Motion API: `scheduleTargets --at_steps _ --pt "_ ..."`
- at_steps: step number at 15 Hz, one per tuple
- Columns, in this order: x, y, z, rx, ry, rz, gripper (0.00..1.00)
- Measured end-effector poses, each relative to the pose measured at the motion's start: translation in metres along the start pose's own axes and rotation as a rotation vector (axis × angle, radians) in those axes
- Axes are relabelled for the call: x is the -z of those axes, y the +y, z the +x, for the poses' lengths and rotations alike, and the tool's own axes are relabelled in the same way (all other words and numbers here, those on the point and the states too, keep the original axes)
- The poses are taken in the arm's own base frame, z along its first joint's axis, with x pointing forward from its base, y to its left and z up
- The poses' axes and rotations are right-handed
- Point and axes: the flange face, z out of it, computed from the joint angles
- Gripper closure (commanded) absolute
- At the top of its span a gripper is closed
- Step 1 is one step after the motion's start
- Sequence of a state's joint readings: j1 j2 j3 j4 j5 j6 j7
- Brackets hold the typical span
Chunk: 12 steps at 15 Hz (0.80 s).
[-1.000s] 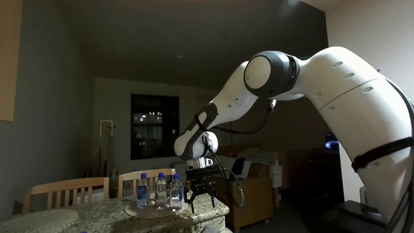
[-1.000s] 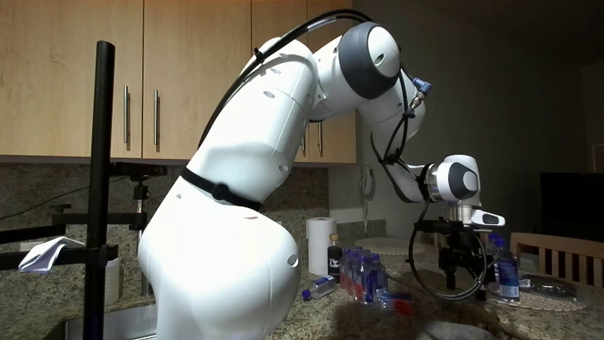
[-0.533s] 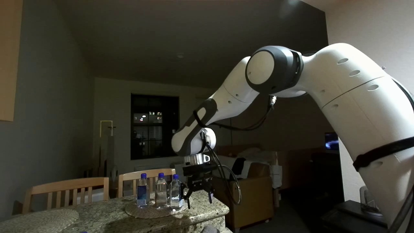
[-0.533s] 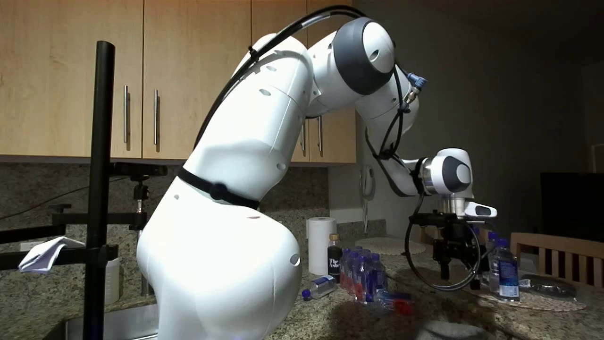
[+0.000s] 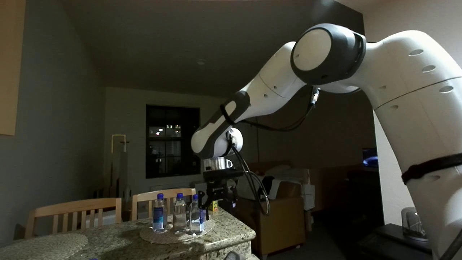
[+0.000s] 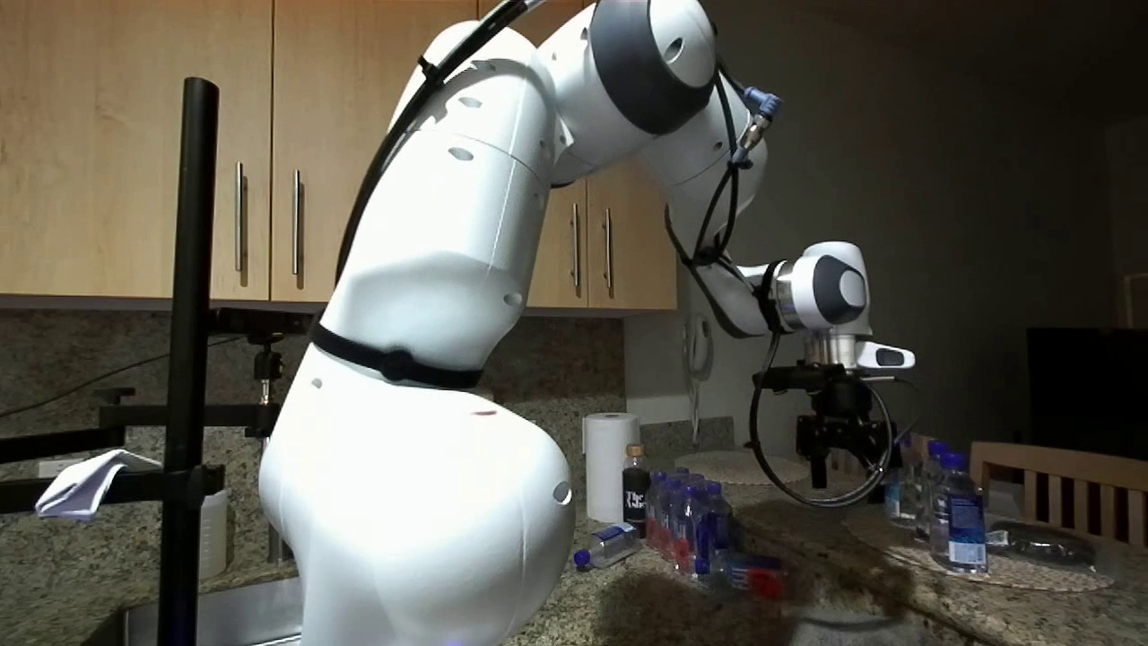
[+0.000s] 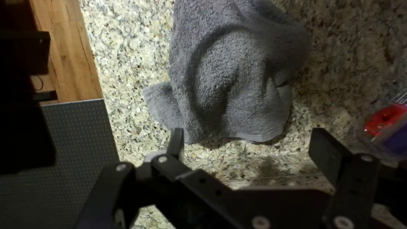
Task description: Put the black towel on the black can
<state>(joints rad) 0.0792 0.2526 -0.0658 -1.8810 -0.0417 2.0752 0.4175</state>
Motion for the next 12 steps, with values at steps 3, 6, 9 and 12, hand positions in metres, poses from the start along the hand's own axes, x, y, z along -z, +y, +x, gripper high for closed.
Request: scheduleTargets --at_steps 3,6,9,12 --pt "0.023 -0.016 -0.023 0.111 0.019 0.012 0.00" --pt "0.045 -0.027 -0.045 0.211 0.033 0.021 0.00" --pt "0.061 -0.029 -0.063 0.290 0.046 0.025 0.00" --pt "0.071 -0.021 -0.077 0.351 0.050 0.022 0.00"
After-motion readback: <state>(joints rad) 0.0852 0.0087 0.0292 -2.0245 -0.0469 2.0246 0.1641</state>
